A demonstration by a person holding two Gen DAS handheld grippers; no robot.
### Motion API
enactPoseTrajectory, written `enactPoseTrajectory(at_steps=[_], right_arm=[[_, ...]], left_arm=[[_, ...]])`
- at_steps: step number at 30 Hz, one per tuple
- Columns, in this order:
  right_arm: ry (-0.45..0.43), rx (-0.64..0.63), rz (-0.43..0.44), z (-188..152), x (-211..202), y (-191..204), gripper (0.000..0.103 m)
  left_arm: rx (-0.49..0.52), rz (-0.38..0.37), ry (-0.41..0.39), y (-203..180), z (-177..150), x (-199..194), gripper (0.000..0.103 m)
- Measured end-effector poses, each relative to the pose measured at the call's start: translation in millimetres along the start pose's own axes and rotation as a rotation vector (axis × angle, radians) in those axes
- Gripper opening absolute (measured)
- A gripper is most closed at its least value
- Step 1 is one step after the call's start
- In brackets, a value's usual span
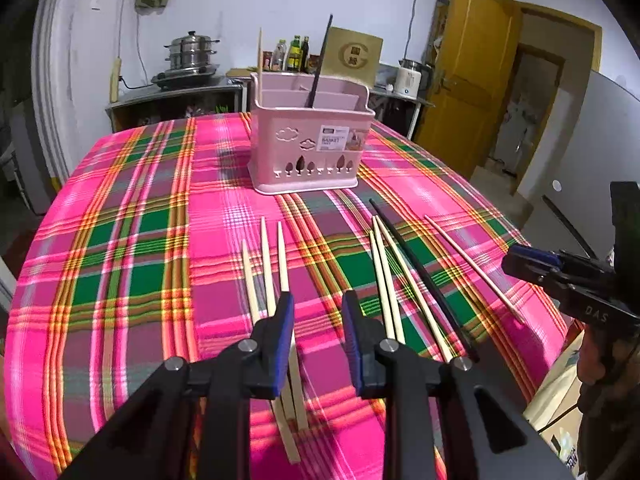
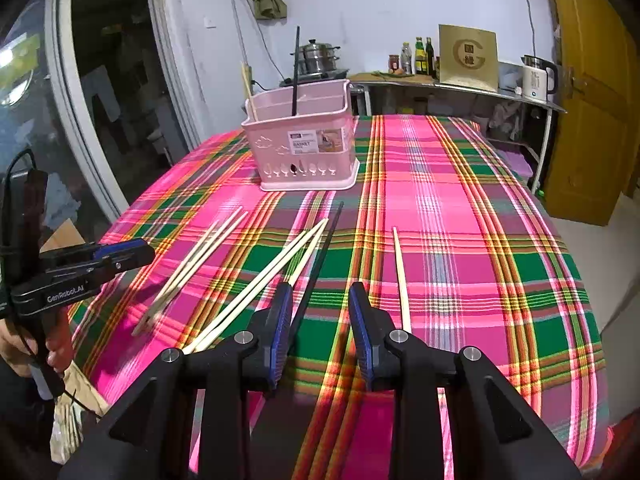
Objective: Organize utensils
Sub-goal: 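Grasp another wooden chopstick with the left tool while the right tool grasps a dark chopstick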
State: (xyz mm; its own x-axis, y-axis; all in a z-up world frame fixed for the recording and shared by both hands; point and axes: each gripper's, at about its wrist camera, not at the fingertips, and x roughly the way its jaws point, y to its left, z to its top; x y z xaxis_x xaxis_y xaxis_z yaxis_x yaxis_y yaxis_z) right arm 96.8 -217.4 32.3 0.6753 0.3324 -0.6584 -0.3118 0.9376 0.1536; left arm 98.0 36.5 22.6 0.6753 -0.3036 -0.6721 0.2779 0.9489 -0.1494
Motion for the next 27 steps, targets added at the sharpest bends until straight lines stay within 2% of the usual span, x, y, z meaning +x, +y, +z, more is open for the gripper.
enactPoseTrajectory(at_steps=[16,27], right_arm=[[0.125,0.025,-0.046,30.8,78.5,-1.2,0.029],[0.180,0.025,-0.066,42.6,114.7,-4.0,0.025]], left_arm=[[0.011,0.006,0.170,14.1,31.3,77.0,0.026],[0.017,0.017,0.212,16.0,41.6,101.7,0.025]])
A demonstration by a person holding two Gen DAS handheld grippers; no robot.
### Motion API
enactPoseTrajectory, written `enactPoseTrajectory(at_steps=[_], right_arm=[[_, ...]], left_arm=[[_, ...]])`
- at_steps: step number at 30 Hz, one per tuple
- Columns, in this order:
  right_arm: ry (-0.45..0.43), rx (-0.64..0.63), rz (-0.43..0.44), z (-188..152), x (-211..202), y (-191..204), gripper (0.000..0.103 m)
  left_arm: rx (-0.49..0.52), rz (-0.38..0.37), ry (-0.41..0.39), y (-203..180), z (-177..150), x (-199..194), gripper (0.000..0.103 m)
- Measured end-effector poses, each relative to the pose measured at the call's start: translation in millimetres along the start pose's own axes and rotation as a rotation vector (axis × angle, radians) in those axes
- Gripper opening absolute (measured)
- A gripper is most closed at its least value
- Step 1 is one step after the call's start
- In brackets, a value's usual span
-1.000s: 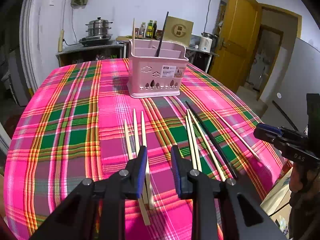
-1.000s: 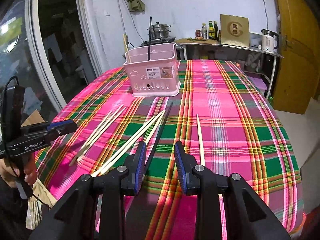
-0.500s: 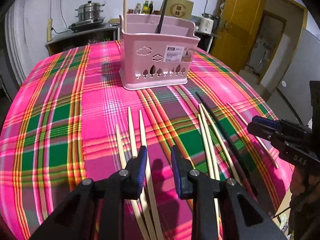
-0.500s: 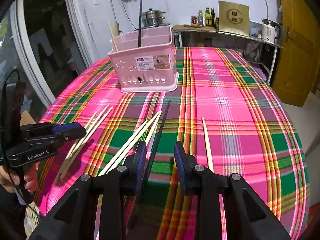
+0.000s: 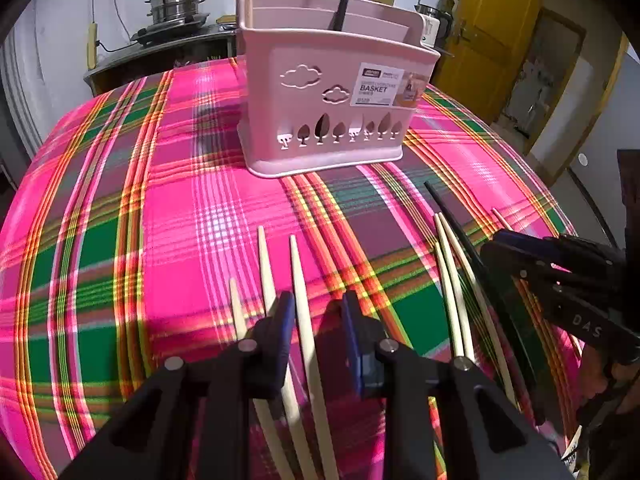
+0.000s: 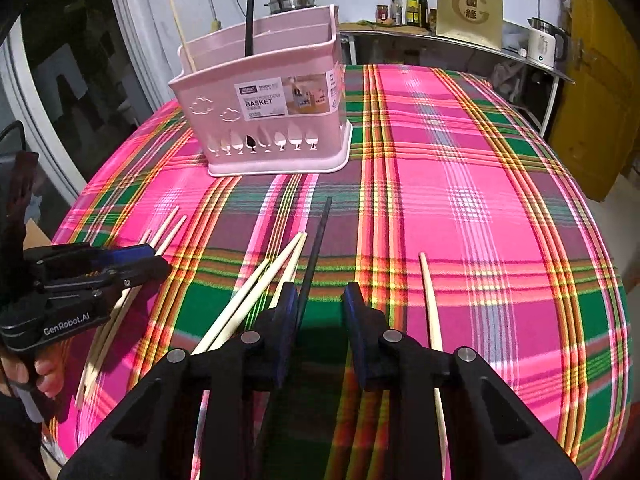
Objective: Organize utensils
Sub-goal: 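Grasp another wooden chopstick with the left tool while the right tool grasps a dark chopstick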
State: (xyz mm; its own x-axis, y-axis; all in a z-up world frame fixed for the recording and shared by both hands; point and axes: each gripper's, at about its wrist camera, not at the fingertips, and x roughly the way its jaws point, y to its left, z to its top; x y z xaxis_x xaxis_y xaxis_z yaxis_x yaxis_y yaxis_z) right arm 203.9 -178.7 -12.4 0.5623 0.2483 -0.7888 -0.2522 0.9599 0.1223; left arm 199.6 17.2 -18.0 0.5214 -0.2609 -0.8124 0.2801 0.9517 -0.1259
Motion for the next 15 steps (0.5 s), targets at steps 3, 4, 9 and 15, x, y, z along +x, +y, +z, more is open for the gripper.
enactPoseTrajectory(at_steps=[3,4,9,15], right_arm=[[0.012,-0.003,-0.003,4.7,6.4,2.1,0.024],[0.015,-0.007,-0.004,6.0,7.4,3.3,0.024],[0.039,-0.029,-0.030,15.1,17.7,9.2,0.024],[0.058,-0.064,-0.069,18.8,24.3,13.5,0.018]], left_arm=[[0.012,0.007,0.007,-0.6,5.0,3.0,0.025],[0.015,0.009,0.010,-0.9,6.8,4.4,0.025],[0.032,0.022,0.020,-2.2,13.1,8.2,0.025],[0.066,0.059,0.018,-7.9,12.5,10.2,0.025]])
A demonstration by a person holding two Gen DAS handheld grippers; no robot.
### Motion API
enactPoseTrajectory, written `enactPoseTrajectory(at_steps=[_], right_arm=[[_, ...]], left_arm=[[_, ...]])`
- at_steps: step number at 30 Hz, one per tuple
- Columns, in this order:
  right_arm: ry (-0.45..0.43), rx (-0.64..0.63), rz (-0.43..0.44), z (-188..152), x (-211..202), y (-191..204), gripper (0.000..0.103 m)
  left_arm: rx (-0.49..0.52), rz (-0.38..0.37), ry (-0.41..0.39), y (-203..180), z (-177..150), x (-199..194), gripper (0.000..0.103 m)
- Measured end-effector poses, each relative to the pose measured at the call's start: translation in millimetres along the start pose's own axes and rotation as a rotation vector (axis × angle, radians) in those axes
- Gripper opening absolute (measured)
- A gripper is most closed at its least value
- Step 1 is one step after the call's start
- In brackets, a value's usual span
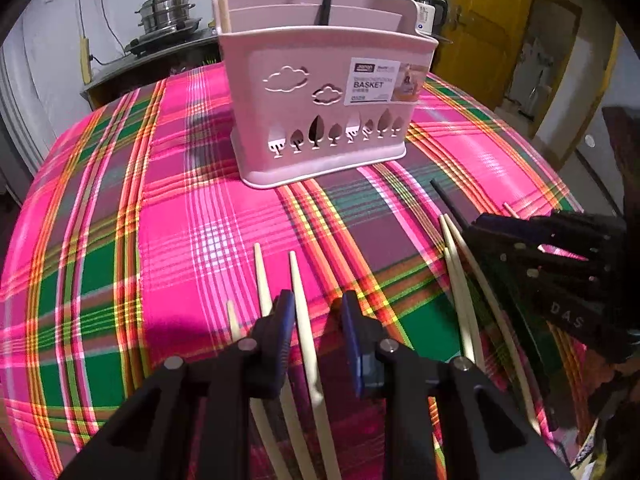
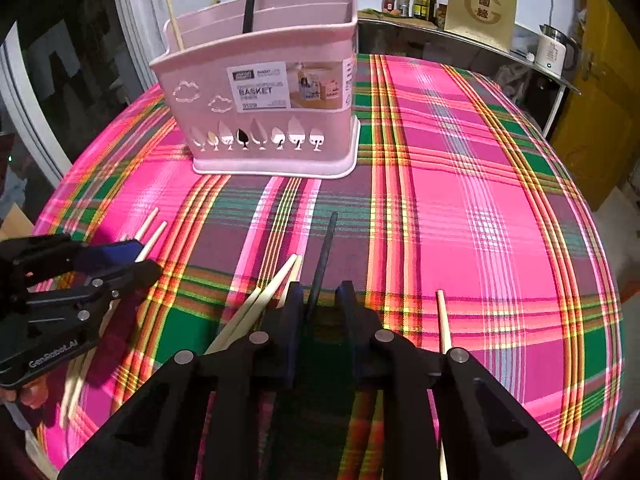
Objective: Organize utensils
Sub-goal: 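Grasp another wooden chopstick with the left tool while the right tool grasps a dark chopstick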
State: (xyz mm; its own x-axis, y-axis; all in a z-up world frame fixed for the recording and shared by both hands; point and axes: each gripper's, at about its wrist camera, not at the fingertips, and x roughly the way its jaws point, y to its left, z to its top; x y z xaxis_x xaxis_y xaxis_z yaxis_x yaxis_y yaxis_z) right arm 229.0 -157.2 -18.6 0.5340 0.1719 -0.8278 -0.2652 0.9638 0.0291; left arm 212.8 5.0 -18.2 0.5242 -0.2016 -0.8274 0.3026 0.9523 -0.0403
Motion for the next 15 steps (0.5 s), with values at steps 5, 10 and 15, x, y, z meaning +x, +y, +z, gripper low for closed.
enactPoseTrajectory(at_steps=[5,10,15], right_arm=[[0.038,-0.014,-0.006,7.6,3.9,1.4,0.018],[0.056,-0.021,-0.002,11.4,6.1,1.6,0.018],[0.051,-0.009,0.017,12.9,6.6,-1.0,0.007]], left_arm=[[0.006,0.022,0.008,-4.4,2.5,1.4,0.026],[0.008,0.028,0.004,-5.4,0.8,0.3,0.025],[0.015,0.014,0.006,-9.3,1.8,0.1,0.008]])
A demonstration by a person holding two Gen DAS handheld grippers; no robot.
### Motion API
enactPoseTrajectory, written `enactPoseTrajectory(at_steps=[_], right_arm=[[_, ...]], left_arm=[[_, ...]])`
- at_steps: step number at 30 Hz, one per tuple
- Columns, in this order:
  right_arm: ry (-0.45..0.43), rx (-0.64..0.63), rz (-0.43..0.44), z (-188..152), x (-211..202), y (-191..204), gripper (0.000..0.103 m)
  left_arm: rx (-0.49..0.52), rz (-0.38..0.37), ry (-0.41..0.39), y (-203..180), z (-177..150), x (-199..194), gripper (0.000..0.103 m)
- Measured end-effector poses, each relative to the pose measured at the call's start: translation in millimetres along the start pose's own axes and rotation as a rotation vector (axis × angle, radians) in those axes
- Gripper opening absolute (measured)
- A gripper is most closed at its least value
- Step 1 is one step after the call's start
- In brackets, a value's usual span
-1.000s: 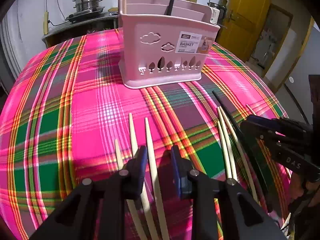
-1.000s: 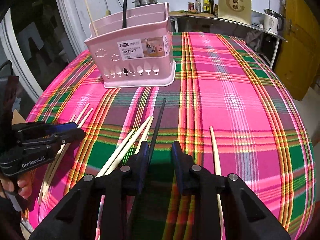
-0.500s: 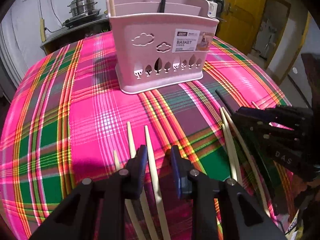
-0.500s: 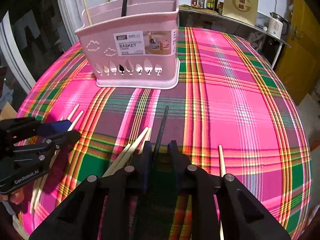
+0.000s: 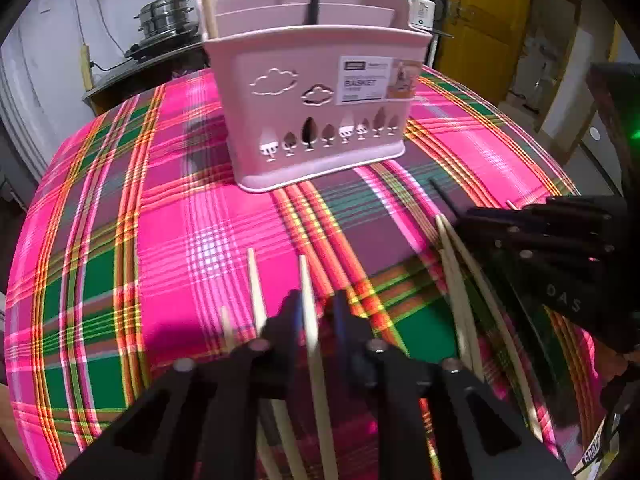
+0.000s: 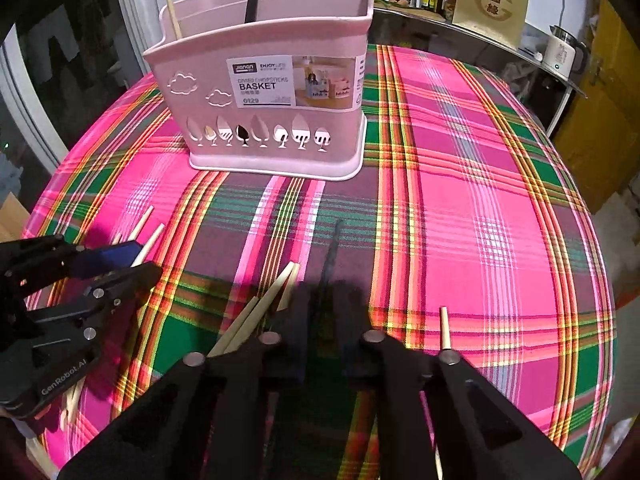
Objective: Organize utensils
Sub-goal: 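Grasp another wooden chopstick with the left tool while the right tool grasps a dark chopstick, then carry the chopsticks over the pink basket with both tools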
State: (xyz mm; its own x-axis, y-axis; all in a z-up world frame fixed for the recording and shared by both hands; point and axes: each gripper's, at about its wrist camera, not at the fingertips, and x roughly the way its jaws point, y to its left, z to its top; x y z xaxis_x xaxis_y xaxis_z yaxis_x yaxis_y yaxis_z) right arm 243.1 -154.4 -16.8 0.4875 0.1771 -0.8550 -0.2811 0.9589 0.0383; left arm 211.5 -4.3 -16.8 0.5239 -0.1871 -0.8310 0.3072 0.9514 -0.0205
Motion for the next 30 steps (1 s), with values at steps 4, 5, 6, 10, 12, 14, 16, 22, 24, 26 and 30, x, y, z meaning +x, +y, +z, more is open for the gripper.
enactPoseTrajectory(at_steps=[4,5,6,10,12,14,16,22,24,26,30], right_arm=[[-0.005,0.014,0.035,1.7,-0.7,-3.4,0.005],[-0.007,0.020,0.040,1.5,-1.5,-4.7,0.005],[-0.014,0.024,0.049,1.5,-3.0,-5.8,0.005],[-0.038,0.036,0.075,2.7,-11.0,-7.2,0.005],[-0.056,0.037,0.086,3.5,-18.2,-7.9,0.005],[-0.074,0.039,0.099,4.9,-25.8,-8.3,0.005],[-0.092,0.043,0.104,8.1,-32.8,-10.4,0.005],[-0.142,0.059,0.126,11.2,-51.8,-16.2,0.005],[-0.161,0.060,0.134,10.1,-60.3,-16.0,0.005],[-0.181,0.059,0.137,11.4,-67.5,-16.4,0.005],[-0.233,0.056,0.150,15.6,-86.7,-17.7,0.005]], left_arm=[[0.000,-0.036,0.005,-0.5,1.2,-0.1,0.006],[-0.005,-0.047,0.006,0.6,1.1,-0.5,0.006],[-0.008,-0.051,0.009,1.7,1.1,-0.7,0.006],[-0.027,-0.079,0.009,5.2,3.6,-3.7,0.006],[-0.029,-0.091,-0.002,5.8,6.5,-9.4,0.006],[-0.029,-0.100,-0.015,5.9,9.3,-16.4,0.006],[-0.024,-0.099,-0.028,4.5,12.8,-22.0,0.006],[-0.044,-0.108,-0.064,9.7,20.4,-38.9,0.006],[-0.049,-0.114,-0.087,11.6,24.1,-48.2,0.006],[-0.050,-0.116,-0.113,13.7,28.0,-59.2,0.006],[-0.050,-0.117,-0.160,15.7,36.6,-78.7,0.006]])
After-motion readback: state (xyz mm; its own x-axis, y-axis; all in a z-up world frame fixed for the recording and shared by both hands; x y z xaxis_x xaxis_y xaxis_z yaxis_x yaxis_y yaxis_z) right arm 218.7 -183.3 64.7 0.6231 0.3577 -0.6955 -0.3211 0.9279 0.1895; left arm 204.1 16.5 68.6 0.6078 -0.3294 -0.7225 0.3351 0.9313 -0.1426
